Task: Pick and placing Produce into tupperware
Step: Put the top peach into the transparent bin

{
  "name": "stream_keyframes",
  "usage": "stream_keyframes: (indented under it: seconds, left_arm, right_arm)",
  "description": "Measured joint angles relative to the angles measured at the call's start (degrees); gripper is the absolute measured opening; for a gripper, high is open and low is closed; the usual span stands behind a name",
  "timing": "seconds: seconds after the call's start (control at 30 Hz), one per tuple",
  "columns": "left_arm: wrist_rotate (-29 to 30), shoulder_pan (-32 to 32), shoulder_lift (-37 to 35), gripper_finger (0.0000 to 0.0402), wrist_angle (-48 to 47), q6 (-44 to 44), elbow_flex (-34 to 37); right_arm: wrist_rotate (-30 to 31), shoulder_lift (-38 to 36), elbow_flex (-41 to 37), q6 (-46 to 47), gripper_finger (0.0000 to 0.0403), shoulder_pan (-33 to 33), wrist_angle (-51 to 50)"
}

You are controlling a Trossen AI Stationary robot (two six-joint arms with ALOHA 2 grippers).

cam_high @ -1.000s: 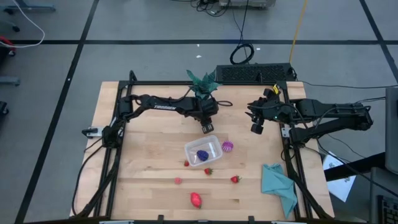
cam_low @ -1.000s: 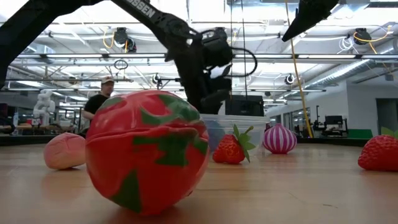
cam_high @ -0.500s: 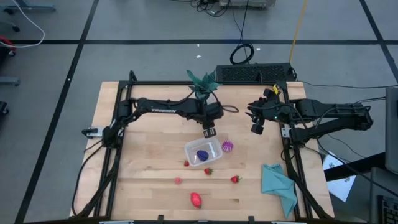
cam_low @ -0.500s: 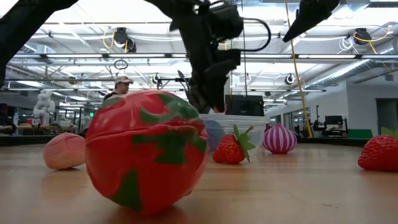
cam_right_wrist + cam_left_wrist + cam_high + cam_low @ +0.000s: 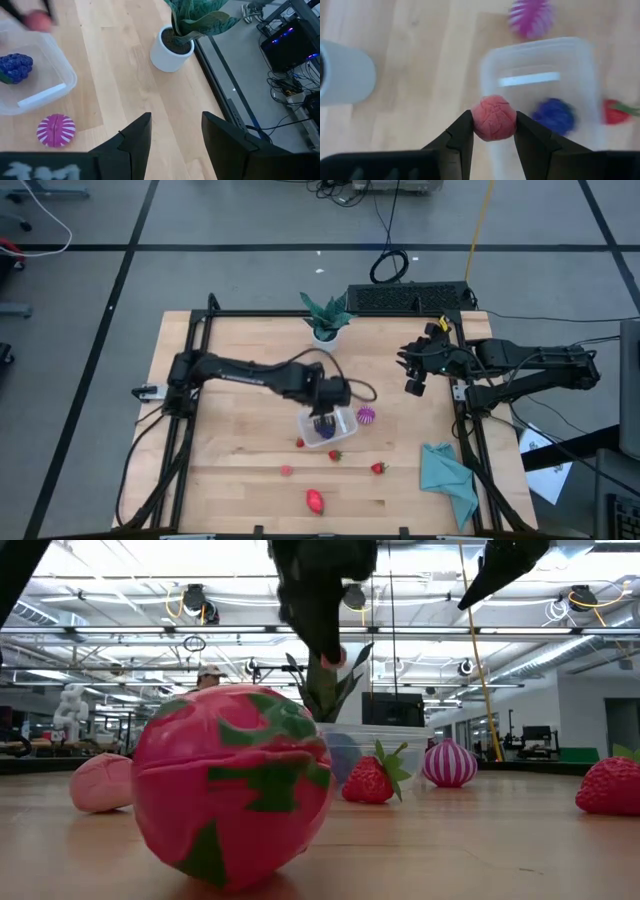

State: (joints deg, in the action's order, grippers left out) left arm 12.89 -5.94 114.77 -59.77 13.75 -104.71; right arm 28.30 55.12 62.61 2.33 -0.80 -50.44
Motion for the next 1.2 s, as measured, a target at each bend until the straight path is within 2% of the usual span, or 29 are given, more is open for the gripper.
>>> stream_keyframes:
  seconds: [0.27,0.5,0.63,1.03,1.2]
  left_arm:
    - [2.2,-7.9,-1.4,0.012,-0.8,5.9,0.0]
    - [3.7,-10.7,-1.3,0.012,-0.5,8.9,0.0]
    - [3.8,-10.7,-1.2,0.012,0.9,9.4,1.8]
    - [1.7,-7.4,-1.0,0.012,6.9,12.3,14.3]
    - [-1.7,-6.2,-1.1,0.012,11.4,12.5,18.5]
  right_arm:
    - [0.0,-0.2,0.0,0.8,0.0165,0.0,0.0]
    - [0.1,-0.3,0.0,2.6,0.0165,0.0,0.0]
    - [0.1,-0.3,0.0,3.0,0.0165,0.0,0.0]
    - [0.1,-0.3,0.0,3.0,0.0165,0.0,-0.2]
    - [0.1,-0.3,0.0,3.0,0.0165,0.0,-0.2]
